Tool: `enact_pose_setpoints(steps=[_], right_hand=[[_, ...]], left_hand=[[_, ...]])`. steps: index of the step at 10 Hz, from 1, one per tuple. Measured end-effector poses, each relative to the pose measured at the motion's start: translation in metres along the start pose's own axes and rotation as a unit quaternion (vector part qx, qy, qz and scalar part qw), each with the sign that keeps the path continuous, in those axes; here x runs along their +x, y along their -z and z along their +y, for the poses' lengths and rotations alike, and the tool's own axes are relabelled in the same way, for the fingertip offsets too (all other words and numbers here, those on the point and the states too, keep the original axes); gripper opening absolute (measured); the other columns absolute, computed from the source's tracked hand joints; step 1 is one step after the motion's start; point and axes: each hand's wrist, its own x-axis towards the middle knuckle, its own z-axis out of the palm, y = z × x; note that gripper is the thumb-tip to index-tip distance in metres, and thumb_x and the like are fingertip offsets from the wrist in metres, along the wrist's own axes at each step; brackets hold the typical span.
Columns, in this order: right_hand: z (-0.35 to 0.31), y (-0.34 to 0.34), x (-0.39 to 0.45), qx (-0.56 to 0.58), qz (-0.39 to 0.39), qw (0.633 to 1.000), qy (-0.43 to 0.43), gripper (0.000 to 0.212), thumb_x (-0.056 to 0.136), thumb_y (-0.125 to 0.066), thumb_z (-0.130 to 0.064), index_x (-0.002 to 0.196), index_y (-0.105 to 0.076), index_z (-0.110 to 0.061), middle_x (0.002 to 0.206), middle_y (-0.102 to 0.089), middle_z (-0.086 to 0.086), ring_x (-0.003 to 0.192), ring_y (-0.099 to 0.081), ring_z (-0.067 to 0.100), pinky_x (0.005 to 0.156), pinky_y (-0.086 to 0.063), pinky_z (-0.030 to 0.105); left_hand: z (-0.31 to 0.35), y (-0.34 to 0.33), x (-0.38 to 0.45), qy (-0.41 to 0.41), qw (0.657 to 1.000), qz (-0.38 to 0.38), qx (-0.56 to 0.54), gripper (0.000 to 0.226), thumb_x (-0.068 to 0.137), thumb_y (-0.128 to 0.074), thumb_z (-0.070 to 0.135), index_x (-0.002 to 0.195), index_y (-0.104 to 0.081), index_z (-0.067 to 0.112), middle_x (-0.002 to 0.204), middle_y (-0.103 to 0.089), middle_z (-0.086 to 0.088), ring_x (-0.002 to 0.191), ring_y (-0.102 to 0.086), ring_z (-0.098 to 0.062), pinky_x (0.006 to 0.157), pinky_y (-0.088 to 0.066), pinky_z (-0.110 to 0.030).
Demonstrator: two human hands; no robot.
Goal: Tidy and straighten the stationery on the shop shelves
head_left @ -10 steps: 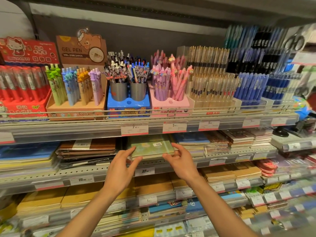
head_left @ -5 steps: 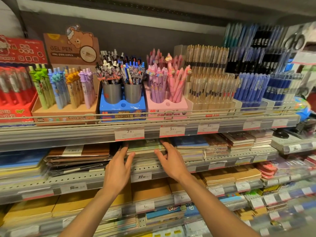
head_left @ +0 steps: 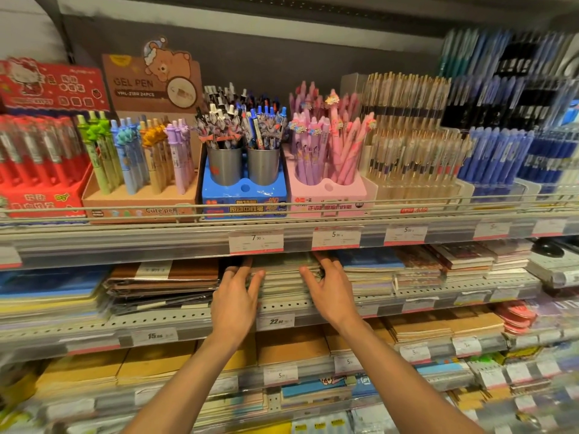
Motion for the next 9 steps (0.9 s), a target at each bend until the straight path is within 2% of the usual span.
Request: enact_pose_setpoints(steps=[1, 2, 3, 4, 5, 6, 7, 8, 9], right_hand=[[-0.002, -0.001, -0.001, -0.015, 0.008, 1.0, 0.006, 0.053, 0.099, -0.049, -0.051, 0.142, -0.049, -0.021, 0.128, -0.054, 0.004, 0.119, -0.056, 0.022, 0.091, -0.045, 0.029], [0.0, -0.004, -0.003, -0.024, 0.014, 1.0, 0.009, 0.051, 0.099, -0.048, -0.051, 0.139, -0.051, -0.021, 0.123, -0.054, 0.003, 0.111, -0.059, 0.021, 0.082, -0.043, 0.026], [0.002, -0.006, -0.003, -0.02, 0.017, 1.0, 0.015, 0.05, 0.099, -0.046, -0.053, 0.138, -0.052, -0.022, 0.125, -0.054, 0.003, 0.106, -0.063, 0.021, 0.083, -0.049, 0.031], [0.003, -0.008, -0.003, -0.024, 0.02, 0.999, 0.014, 0.048, 0.099, -0.046, -0.052, 0.136, -0.053, -0.021, 0.122, -0.055, 0.003, 0.106, -0.062, 0.022, 0.078, -0.049, 0.031], [0.001, -0.007, -0.006, -0.026, 0.02, 0.999, 0.006, 0.048, 0.1, -0.046, -0.05, 0.134, -0.051, -0.017, 0.12, -0.056, 0.004, 0.103, -0.062, 0.022, 0.074, -0.042, 0.028], [0.001, -0.008, -0.011, -0.001, 0.009, 1.0, -0.002, 0.053, 0.1, -0.046, -0.049, 0.142, -0.042, -0.017, 0.127, -0.056, 0.003, 0.092, -0.064, 0.015, 0.076, -0.045, 0.029], [-0.001, -0.008, -0.024, 0.004, -0.011, 1.0, 0.01, 0.064, 0.099, -0.045, -0.052, 0.151, -0.027, -0.02, 0.15, -0.042, 0.002, 0.115, -0.062, 0.018, 0.093, -0.052, 0.039], [-0.005, -0.004, -0.041, -0.042, -0.002, 0.999, 0.023, 0.071, 0.099, -0.041, -0.055, 0.156, -0.016, -0.023, 0.161, -0.027, 0.004, 0.141, -0.04, 0.022, 0.11, -0.043, 0.043], [-0.021, 0.0, -0.064, -0.111, 0.009, 0.993, 0.03, 0.071, 0.099, -0.037, -0.057, 0.157, -0.015, -0.024, 0.165, -0.017, 0.004, 0.149, -0.025, 0.021, 0.116, -0.031, 0.039]], left_hand=[[0.001, 0.001, 0.0, -0.001, 1.0, -0.004, -0.001, 0.04, 0.099, -0.043, 0.052, 0.117, -0.064, 0.022, 0.121, -0.057, -0.003, 0.103, -0.063, -0.026, 0.083, -0.055, -0.043], [0.001, 0.002, -0.001, -0.002, 1.0, -0.003, 0.004, 0.04, 0.099, -0.042, 0.052, 0.116, -0.063, 0.023, 0.12, -0.057, -0.002, 0.102, -0.064, -0.025, 0.082, -0.056, -0.044], [0.005, 0.003, -0.001, 0.0, 1.0, -0.001, 0.015, 0.039, 0.1, -0.042, 0.051, 0.117, -0.063, 0.022, 0.118, -0.058, -0.001, 0.1, -0.064, -0.024, 0.081, -0.056, -0.042], [0.007, 0.004, -0.002, 0.001, 1.0, -0.013, 0.018, 0.038, 0.101, -0.042, 0.049, 0.119, -0.06, 0.022, 0.119, -0.057, 0.0, 0.102, -0.063, -0.022, 0.084, -0.055, -0.041], [0.009, 0.008, -0.006, -0.001, 1.0, -0.026, 0.009, 0.036, 0.102, -0.041, 0.045, 0.127, -0.054, 0.022, 0.122, -0.055, 0.001, 0.107, -0.06, -0.02, 0.088, -0.052, -0.038], [0.004, 0.013, -0.016, -0.027, 0.999, -0.03, 0.007, 0.047, 0.102, -0.04, 0.047, 0.143, -0.042, 0.024, 0.133, -0.048, 0.004, 0.113, -0.058, -0.015, 0.093, -0.051, -0.039], [0.0, 0.025, -0.028, -0.052, 0.998, -0.041, 0.006, 0.058, 0.1, -0.039, 0.053, 0.153, -0.029, 0.03, 0.147, -0.038, 0.008, 0.116, -0.058, -0.011, 0.095, -0.053, -0.039], [-0.006, 0.046, -0.04, -0.107, 0.994, -0.018, 0.025, 0.058, 0.101, -0.04, 0.052, 0.154, -0.028, 0.031, 0.15, -0.037, 0.01, 0.13, -0.047, -0.009, 0.105, -0.045, -0.03], [-0.019, 0.077, -0.05, -0.159, 0.984, 0.005, 0.08, 0.059, 0.101, -0.035, 0.056, 0.152, -0.033, 0.028, 0.15, -0.039, 0.008, 0.138, -0.035, -0.008, 0.111, -0.034, -0.028]])
